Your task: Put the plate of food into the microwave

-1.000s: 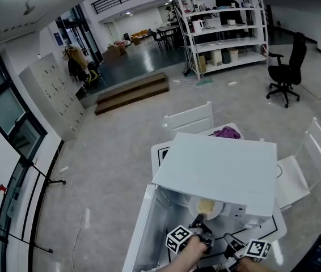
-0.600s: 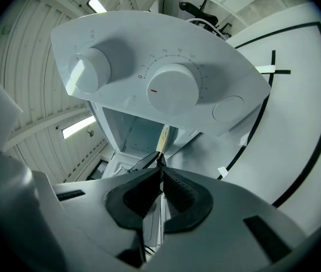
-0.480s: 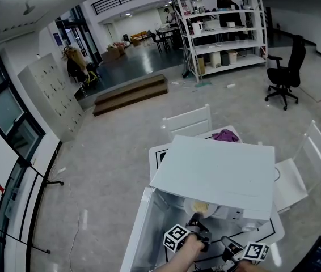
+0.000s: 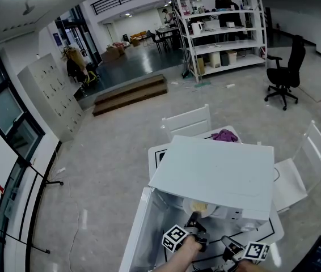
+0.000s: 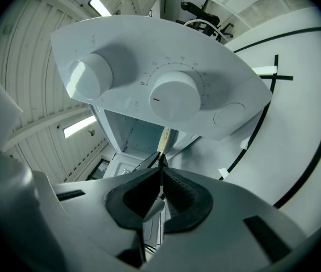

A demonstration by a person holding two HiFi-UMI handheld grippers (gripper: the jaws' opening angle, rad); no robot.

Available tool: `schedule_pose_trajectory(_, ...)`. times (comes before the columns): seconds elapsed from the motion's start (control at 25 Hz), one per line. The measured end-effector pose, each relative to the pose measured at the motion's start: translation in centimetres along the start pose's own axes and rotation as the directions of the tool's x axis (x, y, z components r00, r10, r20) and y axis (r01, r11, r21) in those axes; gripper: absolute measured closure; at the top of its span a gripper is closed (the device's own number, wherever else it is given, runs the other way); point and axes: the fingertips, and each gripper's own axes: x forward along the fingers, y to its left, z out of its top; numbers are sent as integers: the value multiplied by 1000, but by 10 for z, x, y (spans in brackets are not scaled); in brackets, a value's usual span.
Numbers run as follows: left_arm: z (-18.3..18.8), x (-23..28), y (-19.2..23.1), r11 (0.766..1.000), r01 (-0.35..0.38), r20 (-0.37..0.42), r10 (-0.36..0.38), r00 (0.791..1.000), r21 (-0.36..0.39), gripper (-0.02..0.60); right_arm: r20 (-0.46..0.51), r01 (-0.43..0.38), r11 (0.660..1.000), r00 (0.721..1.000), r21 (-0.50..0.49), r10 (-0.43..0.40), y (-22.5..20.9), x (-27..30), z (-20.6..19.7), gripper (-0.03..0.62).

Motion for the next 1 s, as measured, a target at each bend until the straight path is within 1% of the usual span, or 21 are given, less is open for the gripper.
schedule_pose_trajectory(0.04, 1, 0, 0, 1000, 8, 0, -8, 1000, 13, 561, -1, 1, 1000, 1000, -4, -1, -1, 0, 0, 580)
schedule_pose_trajectory(0.08, 2, 0, -1, 1000, 16, -2, -16, 1000, 26, 544, -1, -1, 1000, 1000, -3, 1, 0, 1, 1, 580)
schedule_pose_trajectory(0.12, 3, 0, -1, 999, 24, -5, -24, 1000, 39, 512, -2, 2, 1000, 1000, -1, -2, -1, 1, 1, 580)
schedule_pose_trajectory(0.2, 3, -1, -3, 997, 40, -8, -40, 999, 70, 511, -7, 37, 999, 999, -13, -38, -6, -1, 2, 580)
schedule_pose_trajectory(0.24, 3, -3, -4, 995, 48, -9, -47, 999, 88, 509, -8, 35, 999, 999, -16, -35, -6, -2, 2, 580)
schedule_pose_trajectory(0.32, 2, -6, -6, 990, 63, -15, -61, 998, 127, 509, -7, 3, 1000, 1000, -5, -3, -3, -1, 1, 580)
schedule_pose_trajectory(0.4, 0, -9, -9, 984, 72, -23, -69, 997, 164, 509, -13, 35, 999, 999, -13, -35, -7, -4, 2, 580)
schedule_pose_trajectory(0.44, 1, -11, -10, 981, 75, -28, -71, 997, 180, 509, -15, 35, 999, 999, -17, -35, -7, -4, 2, 580)
schedule_pose_trajectory(0.6, 2, -19, -11, 964, 77, -47, -68, 997, 253, 509, -19, -17, 1000, 1000, -16, 16, 3, 3, 0, 580)
schedule_pose_trajectory(0.68, 1, -26, -10, 948, 58, -49, -45, 998, 314, 509, -19, -33, 999, 999, -4, 33, 7, 3, -1, 580)
schedule_pose_trajectory(0.72, 1, -29, -9, 933, 45, -50, -29, 998, 357, 511, -20, -23, 1000, 1000, -7, 23, 6, 2, -1, 580)
schedule_pose_trajectory(0.76, 1, -31, -8, 912, 31, -52, -11, 999, 409, 511, -23, 4, 1000, 1000, -18, -5, 1, 1, -1, 580)
schedule_pose_trajectory(0.8, 1, -32, -8, 883, 19, -55, 8, 998, 469, 511, -26, 40, 999, 999, -32, -41, -5, 0, 0, 580)
schedule_pose_trajectory(0.84, 1, -32, -8, 847, 10, -60, 25, 998, 532, 511, -28, 65, 997, 997, -42, -66, -9, -2, 1, 580)
schedule_pose_trajectory(0.88, 1, -34, -9, 806, 4, -64, 42, 997, 592, 512, -29, 72, 996, 997, -47, -74, -10, -2, 1, 580)
schedule_pose_trajectory(0.92, 0, -35, -11, 765, 0, -68, 57, 996, 644, 513, -29, 65, 997, 997, -44, -66, -9, -2, 1, 580)
schedule_pose_trajectory(1.0, -3, -35, -15, 688, 3, -79, 79, 994, 726, 553, -26, 28, 999, 999, -29, -29, -5, 1, 1, 580)
